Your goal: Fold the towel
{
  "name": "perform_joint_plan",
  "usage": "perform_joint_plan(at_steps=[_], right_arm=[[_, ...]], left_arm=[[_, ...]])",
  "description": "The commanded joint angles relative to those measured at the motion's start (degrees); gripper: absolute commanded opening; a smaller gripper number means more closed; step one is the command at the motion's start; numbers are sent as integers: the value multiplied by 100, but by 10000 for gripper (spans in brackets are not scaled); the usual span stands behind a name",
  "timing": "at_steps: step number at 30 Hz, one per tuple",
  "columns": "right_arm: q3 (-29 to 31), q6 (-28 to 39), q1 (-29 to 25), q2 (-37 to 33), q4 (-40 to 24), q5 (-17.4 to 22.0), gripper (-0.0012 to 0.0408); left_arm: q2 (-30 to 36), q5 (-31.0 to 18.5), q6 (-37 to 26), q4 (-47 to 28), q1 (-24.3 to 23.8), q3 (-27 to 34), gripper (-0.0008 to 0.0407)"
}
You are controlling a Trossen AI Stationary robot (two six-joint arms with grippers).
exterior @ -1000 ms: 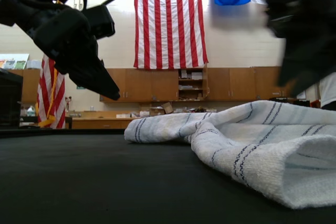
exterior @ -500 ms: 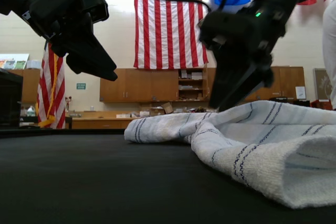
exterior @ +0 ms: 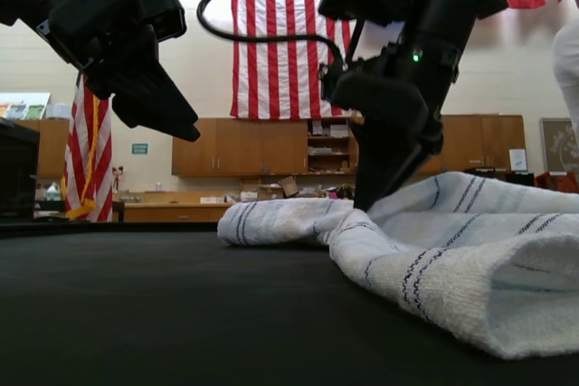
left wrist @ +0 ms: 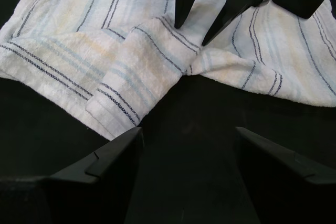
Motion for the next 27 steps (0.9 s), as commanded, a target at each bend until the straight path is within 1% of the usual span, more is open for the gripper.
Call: perform_joint_plan(at_steps=[1,6,9,11,13,15,17,19,22,23,25,27], right_arm=[[-20,-227,-9,52,15,-37,174],[-22,-713,-9,70,55,-33,174],[-22,-802,-50,37,11,-2,170],[-22,-815,-79,28,11,83,156],[-22,-822,-111,26,11,188,133],[-22,-831,-155,26,9,256,98],[-22,-855,-219,26,9,273,49],[-22,-894,-271,22,11,273,-9],[-22,-955,-326,2,9,280,19],[-22,-951,-345,-15,-17,282,21],[-22,-942,-396,-46,-120,321,11],[-22,-824,-442,-87,-271,472,-7]], left_arm=[[11,0,4,-7,0,2,236],[-2,-2,7,-7,0,2,236],[-2,-2,4,-7,0,2,236],[9,-2,4,-4,0,2,236],[4,-2,4,-7,0,2,236],[4,0,4,-7,0,2,236],[2,0,2,-7,0,2,236],[2,0,2,-9,0,2,236],[2,0,0,-7,0,0,236],[2,0,0,-7,0,2,236],[2,0,2,-9,0,2,236],[2,2,0,-9,0,0,236]])
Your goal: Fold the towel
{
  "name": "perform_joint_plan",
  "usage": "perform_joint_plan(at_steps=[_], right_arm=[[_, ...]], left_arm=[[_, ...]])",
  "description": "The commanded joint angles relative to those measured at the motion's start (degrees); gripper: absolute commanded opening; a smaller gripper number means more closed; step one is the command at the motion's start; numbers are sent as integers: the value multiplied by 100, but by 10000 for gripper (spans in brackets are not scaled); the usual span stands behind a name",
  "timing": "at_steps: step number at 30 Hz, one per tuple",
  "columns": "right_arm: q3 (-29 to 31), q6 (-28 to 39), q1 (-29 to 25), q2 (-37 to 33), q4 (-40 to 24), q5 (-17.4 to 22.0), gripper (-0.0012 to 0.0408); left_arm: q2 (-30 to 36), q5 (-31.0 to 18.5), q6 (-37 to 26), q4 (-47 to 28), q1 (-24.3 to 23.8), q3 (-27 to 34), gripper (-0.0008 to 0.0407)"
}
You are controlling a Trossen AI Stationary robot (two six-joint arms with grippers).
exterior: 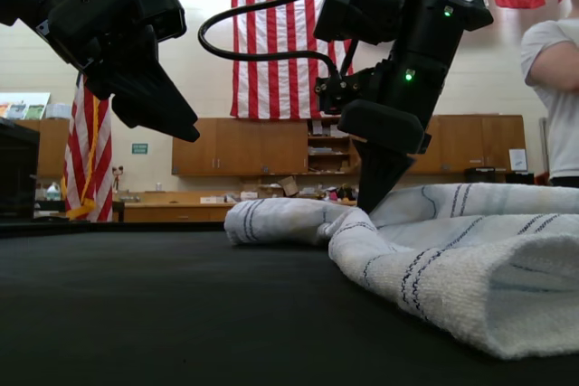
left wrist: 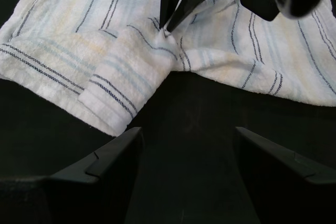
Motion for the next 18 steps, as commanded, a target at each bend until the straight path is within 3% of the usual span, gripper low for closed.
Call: perform_joint_plan(at_steps=[1,11,18], right_arm=[[0,201,-50,-79,-177,234,2],[0,2197,-70,-715,-1388,1816,5],[-2,3943,-68,-946,-3147,1956,3]], left_arm=[[2,4,-2,0,2,0,236],[2,7,-2,-7,2,-13,236],[2,7,-2,-4,2,-13,236]])
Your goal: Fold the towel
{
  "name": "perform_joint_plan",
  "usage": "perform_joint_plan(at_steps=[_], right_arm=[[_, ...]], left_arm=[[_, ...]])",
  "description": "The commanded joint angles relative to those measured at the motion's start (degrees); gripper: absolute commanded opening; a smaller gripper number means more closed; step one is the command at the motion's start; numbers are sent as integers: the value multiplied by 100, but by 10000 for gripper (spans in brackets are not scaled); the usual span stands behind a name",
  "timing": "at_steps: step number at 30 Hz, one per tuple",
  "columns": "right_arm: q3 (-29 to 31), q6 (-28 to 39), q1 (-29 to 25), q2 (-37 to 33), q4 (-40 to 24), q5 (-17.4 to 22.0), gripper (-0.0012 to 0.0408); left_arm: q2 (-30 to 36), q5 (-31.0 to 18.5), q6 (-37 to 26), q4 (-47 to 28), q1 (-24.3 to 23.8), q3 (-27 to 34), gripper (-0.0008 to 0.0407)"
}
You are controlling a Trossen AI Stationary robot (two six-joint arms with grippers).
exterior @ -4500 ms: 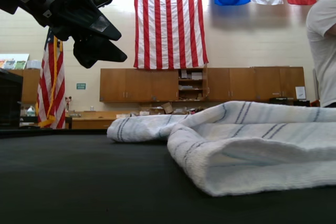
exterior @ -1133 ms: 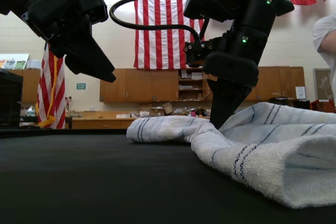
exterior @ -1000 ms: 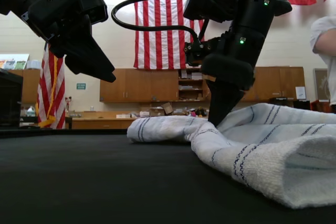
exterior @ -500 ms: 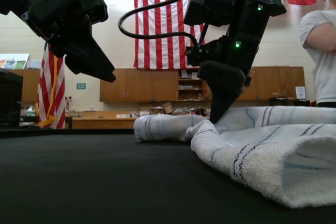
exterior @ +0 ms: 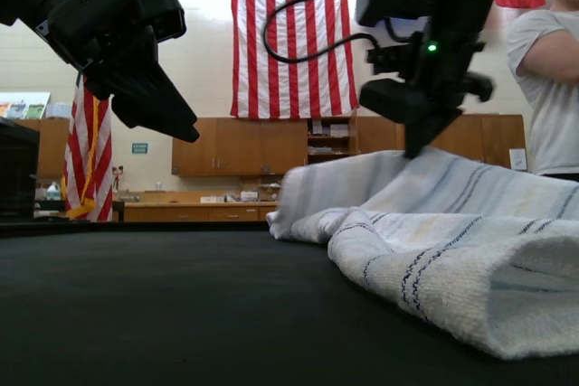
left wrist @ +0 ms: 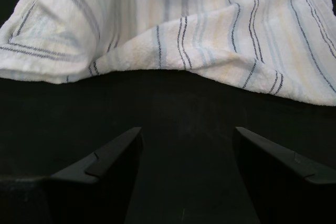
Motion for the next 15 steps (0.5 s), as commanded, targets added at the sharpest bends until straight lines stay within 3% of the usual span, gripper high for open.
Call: perform_joint_plan(at_steps=[1,15], right_arm=[[-15,514,4,0,-522,-72,-2],[-496,2037,-61,22,-1753,-1032,6]], left_arm=[[2,4,-2,4,2,-4,236],[2,7,-2,7,0,-4,236]])
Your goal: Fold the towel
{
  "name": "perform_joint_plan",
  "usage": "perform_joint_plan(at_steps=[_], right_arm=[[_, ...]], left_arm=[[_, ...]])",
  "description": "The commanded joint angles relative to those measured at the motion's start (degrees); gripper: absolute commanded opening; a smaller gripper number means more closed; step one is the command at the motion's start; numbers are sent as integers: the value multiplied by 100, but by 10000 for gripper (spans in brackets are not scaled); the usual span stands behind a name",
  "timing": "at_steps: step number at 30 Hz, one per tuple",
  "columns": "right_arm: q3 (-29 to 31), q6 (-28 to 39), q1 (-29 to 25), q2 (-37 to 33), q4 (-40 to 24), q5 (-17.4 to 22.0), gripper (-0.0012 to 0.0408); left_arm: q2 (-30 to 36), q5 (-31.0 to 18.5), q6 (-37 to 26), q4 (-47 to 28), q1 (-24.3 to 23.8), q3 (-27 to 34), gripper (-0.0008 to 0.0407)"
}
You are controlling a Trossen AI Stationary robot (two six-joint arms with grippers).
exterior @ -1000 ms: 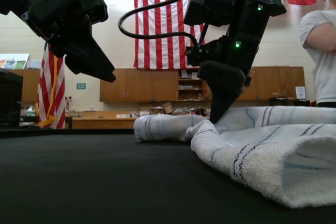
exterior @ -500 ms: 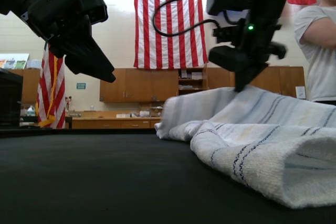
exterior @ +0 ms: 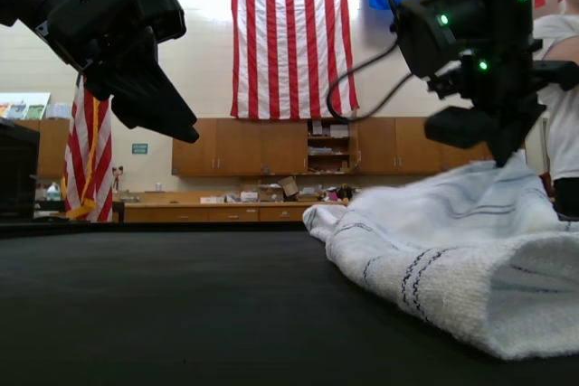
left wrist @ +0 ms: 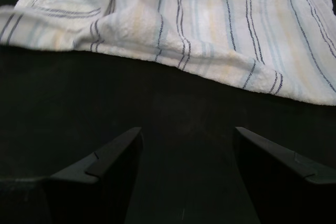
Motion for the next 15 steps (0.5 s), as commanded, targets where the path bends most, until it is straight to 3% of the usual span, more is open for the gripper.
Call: perform_joint_plan(at_steps=[1,4,9,15], right_arm=[[-107,61,-9,7,-42,-240,5],[-221,131,-7,7,-48,-442,6],[-341,330,-11,7,-52,-428,30],[-328,332,-170,7,-339,-367,128]], left_arm=[[4,4,0,2,2,0,236],[2,2,0,4,0,0,236],[2,4,0,4,-7,0,236],[2,4,0,7,-7,0,236]])
